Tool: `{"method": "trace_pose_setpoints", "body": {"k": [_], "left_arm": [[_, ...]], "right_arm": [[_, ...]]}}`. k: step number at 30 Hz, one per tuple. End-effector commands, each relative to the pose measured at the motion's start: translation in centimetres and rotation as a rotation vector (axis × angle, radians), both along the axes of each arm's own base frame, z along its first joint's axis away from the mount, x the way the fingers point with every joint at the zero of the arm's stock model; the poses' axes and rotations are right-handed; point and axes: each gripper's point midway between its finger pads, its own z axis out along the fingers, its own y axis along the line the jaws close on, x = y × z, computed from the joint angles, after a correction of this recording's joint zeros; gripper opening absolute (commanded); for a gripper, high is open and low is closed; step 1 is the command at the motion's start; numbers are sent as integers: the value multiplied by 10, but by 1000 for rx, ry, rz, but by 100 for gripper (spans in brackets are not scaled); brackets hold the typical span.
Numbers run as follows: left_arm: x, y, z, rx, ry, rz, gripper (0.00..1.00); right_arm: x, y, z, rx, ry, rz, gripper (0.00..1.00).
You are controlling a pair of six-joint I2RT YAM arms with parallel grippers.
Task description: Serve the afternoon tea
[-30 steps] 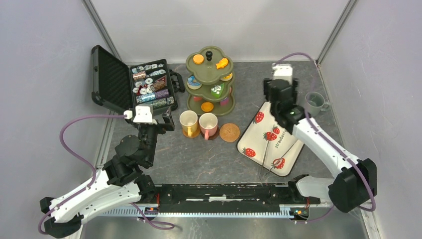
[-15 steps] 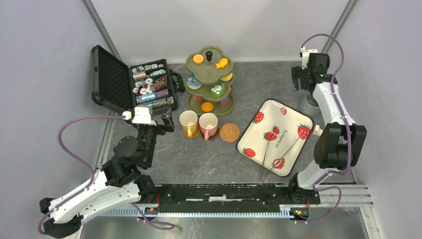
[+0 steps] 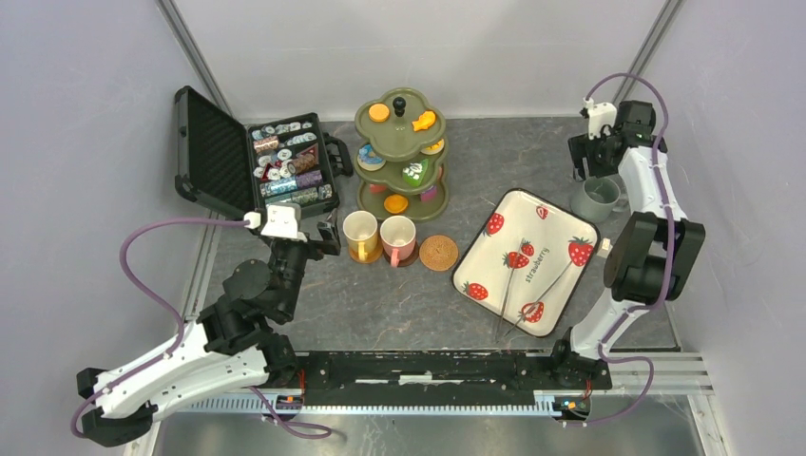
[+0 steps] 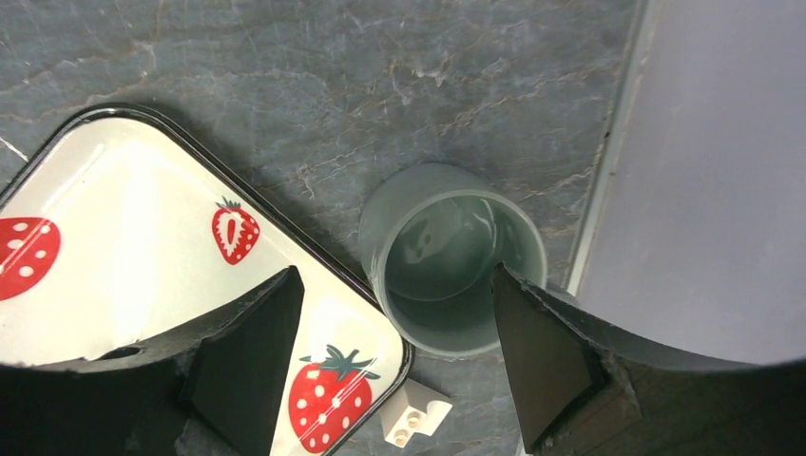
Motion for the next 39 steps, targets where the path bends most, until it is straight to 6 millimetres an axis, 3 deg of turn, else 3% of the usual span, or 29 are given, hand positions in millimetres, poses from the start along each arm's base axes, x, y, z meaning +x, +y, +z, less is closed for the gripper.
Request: {"method": "trace_pose_setpoints", "body": {"k": [1, 9, 12, 18, 23, 26, 33, 36, 39], "left_arm": [[1, 2, 12, -35, -25, 21, 100], [5, -5, 8, -10, -12, 17, 100], [6, -8, 6, 0, -6, 16, 100], [10, -10, 4, 20, 0, 28, 100], [12, -9, 5, 14, 1, 37, 100], [12, -9, 5, 9, 2, 36, 100], [11, -8, 7, -1, 3, 27, 100], [10, -7, 8, -8, 0, 27, 100], [7, -4, 11, -23, -7, 23, 100]], "right_arm": [[0, -9, -23, 15, 43, -34, 78], [-13, -15, -78, 64, 132, -66, 68], [-17, -15, -93, 63, 150, -79, 59], [-5, -21, -96, 71, 140, -118, 38], [0, -23, -101, 93, 154, -176, 11], [8, -21, -94, 131, 130, -209, 0], [28, -51, -48, 102, 58, -480, 0], [29, -42, -29, 141, 17, -634, 0], [22, -31, 2, 24, -34, -735, 0]]}}
